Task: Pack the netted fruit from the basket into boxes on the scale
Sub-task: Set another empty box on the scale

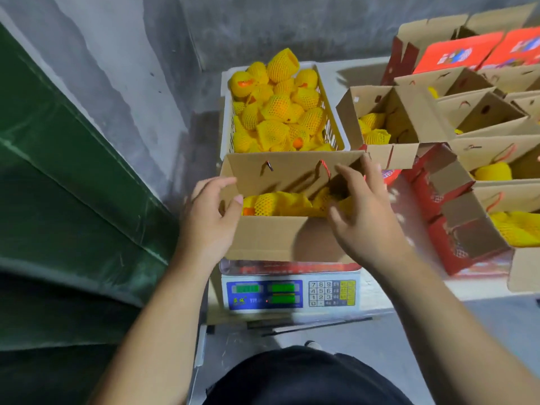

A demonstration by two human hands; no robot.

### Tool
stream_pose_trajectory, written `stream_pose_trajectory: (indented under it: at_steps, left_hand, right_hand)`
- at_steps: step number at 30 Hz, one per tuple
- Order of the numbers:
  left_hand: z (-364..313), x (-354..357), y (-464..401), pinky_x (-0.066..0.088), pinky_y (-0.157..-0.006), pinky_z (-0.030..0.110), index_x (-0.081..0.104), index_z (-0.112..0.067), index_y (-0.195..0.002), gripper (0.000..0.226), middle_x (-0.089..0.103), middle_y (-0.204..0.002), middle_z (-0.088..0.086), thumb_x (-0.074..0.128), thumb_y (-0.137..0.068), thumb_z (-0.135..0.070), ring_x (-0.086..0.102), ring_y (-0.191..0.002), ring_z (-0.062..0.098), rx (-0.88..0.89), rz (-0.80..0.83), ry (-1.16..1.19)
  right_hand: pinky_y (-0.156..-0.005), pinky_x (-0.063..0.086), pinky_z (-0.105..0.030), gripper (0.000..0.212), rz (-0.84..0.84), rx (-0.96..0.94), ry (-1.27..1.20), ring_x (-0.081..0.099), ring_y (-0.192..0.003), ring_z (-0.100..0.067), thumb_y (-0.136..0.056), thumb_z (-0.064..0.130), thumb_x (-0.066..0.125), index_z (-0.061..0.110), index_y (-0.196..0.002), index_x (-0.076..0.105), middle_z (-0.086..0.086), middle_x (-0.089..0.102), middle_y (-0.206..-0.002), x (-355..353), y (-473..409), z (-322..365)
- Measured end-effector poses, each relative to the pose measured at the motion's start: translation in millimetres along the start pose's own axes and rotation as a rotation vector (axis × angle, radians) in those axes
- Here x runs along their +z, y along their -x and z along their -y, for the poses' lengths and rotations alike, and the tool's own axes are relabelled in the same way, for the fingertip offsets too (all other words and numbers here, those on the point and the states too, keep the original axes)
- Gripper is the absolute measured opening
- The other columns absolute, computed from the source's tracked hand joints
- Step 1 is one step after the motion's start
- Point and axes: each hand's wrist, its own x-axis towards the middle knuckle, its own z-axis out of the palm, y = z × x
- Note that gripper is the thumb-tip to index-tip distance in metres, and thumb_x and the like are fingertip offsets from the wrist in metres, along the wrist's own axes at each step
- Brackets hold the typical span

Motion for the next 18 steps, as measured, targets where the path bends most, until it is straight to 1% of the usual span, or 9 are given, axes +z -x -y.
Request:
stream_pose_trajectory:
  at_steps: [1,3,4,6,8,11,13,15,18]
  left_hand:
    - [0,-1,6,0.043,-0.103,0.038,0.068,-0.039,-0.126,0.027,0.057,-0.119,-0.023,0.059,-0.101,-0.043,0.048,-0.124,0.011,0.029,0.072,-0.067]
    - [-1,-5,14,0.050,-0.096,0.043,0.075,-0.038,-0.105,0.024,0.066,-0.093,-0.018,0.056,-0.100,-0.051,0.055,-0.117,0.024,0.026,0.188,-0.114]
    - [0,-7,15,0.050,-0.094,0.046,0.076,-0.036,-0.097,0.027,0.067,-0.085,-0.013,0.056,-0.099,-0.053,0.056,-0.112,0.027,0.013,0.198,-0.105]
    - [1,-9,17,0.043,-0.098,0.044,0.077,-0.035,-0.094,0.031,0.068,-0.087,-0.010,0.057,-0.096,-0.058,0.050,-0.114,0.023,-0.009,0.139,-0.138]
    - [1,-9,21,0.033,-0.097,0.040,0.078,-0.036,-0.097,0.032,0.069,-0.094,-0.013,0.058,-0.095,-0.060,0.046,-0.117,0.019,0.009,0.068,-0.220]
    - [2,-12,28,0.027,-0.096,0.037,0.078,-0.036,-0.100,0.021,0.069,-0.103,-0.016,0.063,-0.098,-0.050,0.045,-0.122,0.020,0.063,0.027,-0.244]
    - [1,-16,34,0.031,-0.104,0.040,0.077,-0.035,-0.106,0.014,0.068,-0.113,-0.016,0.067,-0.098,-0.042,0.044,-0.127,0.021,0.103,0.016,-0.211]
    - [0,-22,37,0.039,-0.105,0.044,0.076,-0.031,-0.111,0.015,0.068,-0.115,-0.014,0.068,-0.098,-0.033,0.049,-0.123,0.021,0.152,0.015,-0.154]
    - [-7,-33,42,0.048,-0.096,0.030,0.077,-0.026,-0.114,0.017,0.068,-0.111,-0.013,0.067,-0.099,-0.025,0.062,-0.106,0.010,0.211,0.068,-0.025]
  right_hand:
    - [-0.124,0.021,-0.049,0.053,0.064,-0.033,0.029,0.034,-0.148,-0.035,-0.095,0.022,0.066,0.020,-0.146,0.053,-0.012,0.043,-0.157,3,2,6]
    - [-0.120,0.023,-0.043,0.035,0.187,-0.068,0.176,0.058,-0.126,-0.025,-0.100,0.035,0.058,0.030,-0.134,0.062,-0.002,0.069,-0.129,11,4,15]
    - [-0.117,0.025,-0.042,0.028,0.212,-0.081,0.242,0.065,-0.114,-0.023,-0.102,0.038,0.052,0.034,-0.125,0.067,0.001,0.075,-0.112,14,4,18]
    - [-0.107,0.031,-0.040,0.026,0.219,-0.095,0.236,0.067,-0.098,-0.024,-0.102,0.035,0.047,0.037,-0.114,0.071,0.003,0.076,-0.093,19,5,26]
    - [-0.100,0.037,-0.040,0.030,0.253,-0.141,0.192,0.066,-0.098,-0.032,-0.102,0.022,0.049,0.035,-0.120,0.069,-0.001,0.077,-0.098,22,4,31]
    - [-0.101,0.044,-0.045,0.038,0.286,-0.202,0.109,0.065,-0.104,-0.039,-0.098,0.006,0.052,0.027,-0.125,0.069,-0.004,0.076,-0.105,26,3,36]
    - [-0.101,0.045,-0.047,0.038,0.239,-0.262,0.054,0.064,-0.105,-0.033,-0.095,0.004,0.055,0.024,-0.123,0.070,0.002,0.070,-0.102,27,9,40]
    - [-0.100,0.046,-0.051,0.033,0.202,-0.325,0.003,0.064,-0.107,-0.027,-0.093,0.006,0.059,0.020,-0.121,0.071,0.001,0.070,-0.110,27,17,45]
    - [-0.097,0.050,-0.051,0.032,0.189,-0.374,-0.081,0.065,-0.111,-0.025,-0.091,0.004,0.062,0.015,-0.120,0.071,-0.003,0.071,-0.117,27,25,50]
